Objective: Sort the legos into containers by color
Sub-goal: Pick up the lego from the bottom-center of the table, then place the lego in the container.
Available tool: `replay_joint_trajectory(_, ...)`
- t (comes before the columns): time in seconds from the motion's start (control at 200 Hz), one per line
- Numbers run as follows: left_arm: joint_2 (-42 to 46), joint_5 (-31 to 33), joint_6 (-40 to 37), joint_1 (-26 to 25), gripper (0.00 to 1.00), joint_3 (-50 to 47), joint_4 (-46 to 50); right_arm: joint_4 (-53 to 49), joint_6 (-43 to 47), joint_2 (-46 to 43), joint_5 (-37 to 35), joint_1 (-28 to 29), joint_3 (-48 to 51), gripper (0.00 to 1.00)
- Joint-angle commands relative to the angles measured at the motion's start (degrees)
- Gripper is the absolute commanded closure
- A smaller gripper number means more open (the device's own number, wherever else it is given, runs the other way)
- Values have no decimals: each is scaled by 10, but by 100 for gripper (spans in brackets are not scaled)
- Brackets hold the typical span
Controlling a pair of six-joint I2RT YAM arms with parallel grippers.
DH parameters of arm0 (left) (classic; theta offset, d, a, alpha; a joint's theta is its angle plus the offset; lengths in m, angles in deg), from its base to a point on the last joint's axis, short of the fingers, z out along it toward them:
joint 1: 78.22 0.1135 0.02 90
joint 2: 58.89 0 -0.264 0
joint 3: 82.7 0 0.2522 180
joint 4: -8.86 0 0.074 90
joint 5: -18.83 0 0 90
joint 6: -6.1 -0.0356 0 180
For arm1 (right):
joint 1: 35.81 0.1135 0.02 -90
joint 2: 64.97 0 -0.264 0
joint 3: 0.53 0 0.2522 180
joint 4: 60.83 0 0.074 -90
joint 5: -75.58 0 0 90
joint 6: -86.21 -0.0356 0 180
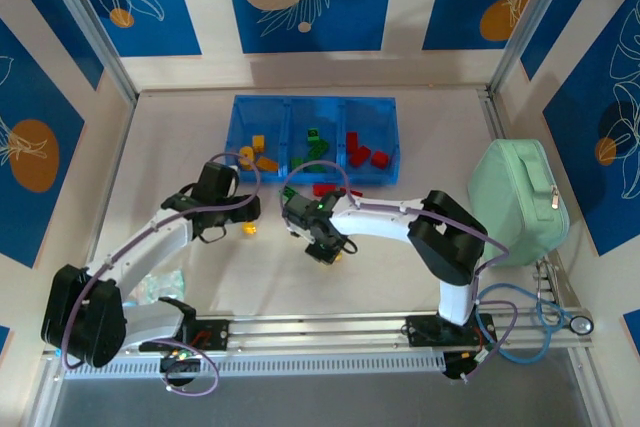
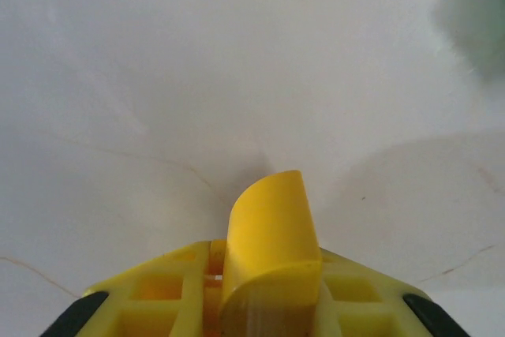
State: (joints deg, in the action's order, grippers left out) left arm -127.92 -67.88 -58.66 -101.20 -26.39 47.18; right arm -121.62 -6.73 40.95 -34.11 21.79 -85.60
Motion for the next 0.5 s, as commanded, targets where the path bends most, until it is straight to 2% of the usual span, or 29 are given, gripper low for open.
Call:
replay_joint_trajectory(0.0,38,7,17,7,26,-30,-20,-9,-4,-19,22,-12,-55,81)
replay_joint_trajectory(0.175,85,2,56,5,28,-94,-36,-21,-26,17,26,-44,-203,81)
replay_joint_trajectory(0.29,110,-4,80,5,28,-136,-39,-19,-39,58,57,-66,-306,79)
replay_joint_trajectory(0.495,148,-12,104,-5,28,-183,-43,-62,-37,194,59,-87,-534,78)
